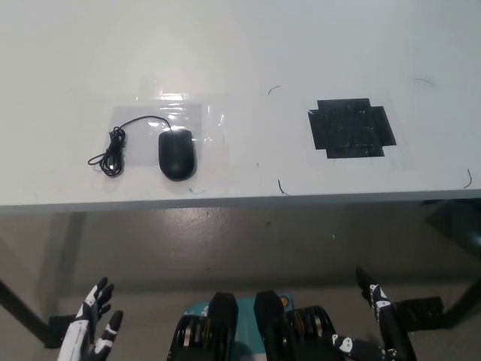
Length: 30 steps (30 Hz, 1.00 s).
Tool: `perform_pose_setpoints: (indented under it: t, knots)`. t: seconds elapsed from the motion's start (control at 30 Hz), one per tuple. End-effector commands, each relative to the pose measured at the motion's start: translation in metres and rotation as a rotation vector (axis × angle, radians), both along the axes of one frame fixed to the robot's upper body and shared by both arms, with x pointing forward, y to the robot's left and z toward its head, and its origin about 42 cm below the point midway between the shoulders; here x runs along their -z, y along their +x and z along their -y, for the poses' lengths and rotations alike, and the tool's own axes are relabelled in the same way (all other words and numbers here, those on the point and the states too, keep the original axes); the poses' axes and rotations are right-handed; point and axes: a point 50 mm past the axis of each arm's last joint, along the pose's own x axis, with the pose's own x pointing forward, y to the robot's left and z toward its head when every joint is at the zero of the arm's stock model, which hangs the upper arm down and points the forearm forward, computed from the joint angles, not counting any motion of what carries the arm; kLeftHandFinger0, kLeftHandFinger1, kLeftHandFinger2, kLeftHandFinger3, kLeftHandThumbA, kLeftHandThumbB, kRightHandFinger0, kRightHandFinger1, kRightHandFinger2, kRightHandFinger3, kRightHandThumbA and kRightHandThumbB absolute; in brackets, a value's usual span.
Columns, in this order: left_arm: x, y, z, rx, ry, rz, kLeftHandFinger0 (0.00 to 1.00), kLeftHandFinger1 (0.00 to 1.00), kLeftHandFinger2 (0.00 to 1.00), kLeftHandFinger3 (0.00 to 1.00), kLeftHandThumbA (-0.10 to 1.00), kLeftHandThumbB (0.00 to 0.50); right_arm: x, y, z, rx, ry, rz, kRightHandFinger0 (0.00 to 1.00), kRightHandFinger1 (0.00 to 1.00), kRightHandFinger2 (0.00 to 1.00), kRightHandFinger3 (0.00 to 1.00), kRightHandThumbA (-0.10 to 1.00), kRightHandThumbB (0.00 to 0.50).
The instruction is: The robot uses left hand to click on the left button of the black mouse, which is placed on the left area of the table
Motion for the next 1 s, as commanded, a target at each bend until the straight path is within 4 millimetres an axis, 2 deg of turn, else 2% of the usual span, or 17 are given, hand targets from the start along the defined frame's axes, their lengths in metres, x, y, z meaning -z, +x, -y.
perform_pose_setpoints:
  t: [0.0, 0.23, 0.27, 0.3, 0.57, 0.6, 0.63, 0.67, 0.7, 0.73, 0.77, 0.8, 0.83, 0.87, 0.9, 0.93, 0.97]
  knots:
    - [-0.02, 0.0, -0.006, -0.001, 0.004, 0.119, 1.0, 1.0, 1.0, 1.0, 0.87, 0.039, -0.02, 0.008, -0.001, 0.01, 0.015, 0.139, 1.0, 1.0, 1.0, 1.0, 1.0, 0.416]
    - [-0.025, -0.001, -0.006, 0.022, -0.054, 0.132, 1.0, 1.0, 1.0, 1.0, 0.94, 0.056, -0.024, 0.004, 0.002, 0.034, 0.033, 0.155, 1.0, 1.0, 1.0, 1.0, 1.0, 0.411]
    - [-0.028, -0.001, -0.006, 0.021, -0.047, 0.142, 1.0, 1.0, 1.0, 1.0, 1.0, 0.104, -0.024, 0.003, 0.003, 0.04, 0.028, 0.154, 1.0, 1.0, 1.0, 1.0, 1.0, 0.409]
    - [-0.032, -0.001, -0.007, 0.013, -0.035, 0.159, 1.0, 1.0, 1.0, 1.0, 1.0, 0.119, -0.024, 0.004, 0.003, 0.043, 0.024, 0.155, 1.0, 1.0, 1.0, 1.0, 1.0, 0.406]
    - [-0.086, -0.002, -0.024, 0.052, -0.006, 0.326, 1.0, 1.0, 1.0, 1.0, 1.0, 0.17, -0.021, 0.003, 0.006, 0.054, 0.011, 0.148, 1.0, 1.0, 1.0, 1.0, 1.0, 0.41]
    - [-0.1, -0.003, -0.028, 0.07, -0.005, 0.347, 1.0, 1.0, 1.0, 1.0, 1.0, 0.187, -0.02, 0.002, 0.007, 0.055, 0.007, 0.147, 1.0, 1.0, 1.0, 1.0, 1.0, 0.402]
    - [-0.112, -0.002, -0.032, 0.079, -0.001, 0.359, 1.0, 1.0, 0.93, 1.0, 1.0, 0.2, -0.02, 0.002, 0.006, 0.058, 0.006, 0.148, 1.0, 1.0, 1.0, 1.0, 1.0, 0.402]
    - [-0.123, -0.002, -0.035, 0.087, 0.007, 0.381, 1.0, 0.97, 0.84, 1.0, 1.0, 0.193, -0.02, 0.003, 0.006, 0.06, 0.009, 0.149, 1.0, 1.0, 1.0, 1.0, 1.0, 0.4]
    - [-0.133, -0.002, -0.038, 0.091, 0.028, 0.401, 1.0, 0.9, 0.79, 1.0, 1.0, 0.205, -0.02, 0.003, 0.006, 0.059, 0.011, 0.147, 1.0, 1.0, 1.0, 1.0, 1.0, 0.401]
    - [-0.143, -0.002, -0.041, 0.093, 0.05, 0.412, 1.0, 0.77, 0.68, 1.0, 1.0, 0.229, -0.02, 0.003, 0.006, 0.057, 0.013, 0.144, 1.0, 1.0, 1.0, 1.0, 1.0, 0.402]
    - [-0.151, -0.002, -0.042, 0.095, 0.061, 0.417, 1.0, 0.69, 0.6, 1.0, 1.0, 0.252, -0.019, 0.003, 0.006, 0.057, 0.013, 0.144, 1.0, 1.0, 1.0, 1.0, 1.0, 0.402]
    - [-0.164, 0.003, -0.045, 0.103, 0.071, 0.433, 1.0, 0.55, 0.48, 1.0, 1.0, 0.284, -0.02, 0.005, 0.006, 0.064, 0.01, 0.149, 1.0, 1.0, 1.0, 1.0, 1.0, 0.409]
    - [-0.18, 0.005, -0.047, 0.105, 0.095, 0.466, 0.92, 0.3, 0.35, 1.0, 1.0, 0.37, -0.02, 0.005, 0.006, 0.065, 0.011, 0.149, 1.0, 1.0, 1.0, 1.0, 1.0, 0.409]
    - [-0.185, 0.006, -0.048, 0.105, 0.104, 0.476, 0.61, 0.25, 0.32, 1.0, 1.0, 0.345, -0.02, 0.005, 0.006, 0.065, 0.012, 0.148, 1.0, 1.0, 1.0, 1.0, 1.0, 0.408]
    - [-0.197, 0.008, -0.05, 0.124, 0.11, 0.499, 0.21, 0.05, 0.16, 1.0, 1.0, 0.374, -0.018, -0.001, 0.008, 0.067, 0.015, 0.139, 1.0, 1.0, 1.0, 1.0, 1.0, 0.413]
    - [-0.205, 0.01, -0.052, 0.136, 0.113, 0.508, 0.11, 0.01, 0.11, 1.0, 1.0, 0.377, -0.018, -0.001, 0.007, 0.067, 0.02, 0.137, 1.0, 1.0, 1.0, 1.0, 1.0, 0.414]
    - [-0.209, 0.011, -0.052, 0.141, 0.116, 0.513, 0.0, 0.0, 0.0, 1.0, 1.0, 0.358, -0.018, -0.001, 0.007, 0.068, 0.017, 0.139, 1.0, 1.0, 1.0, 1.0, 1.0, 0.406]
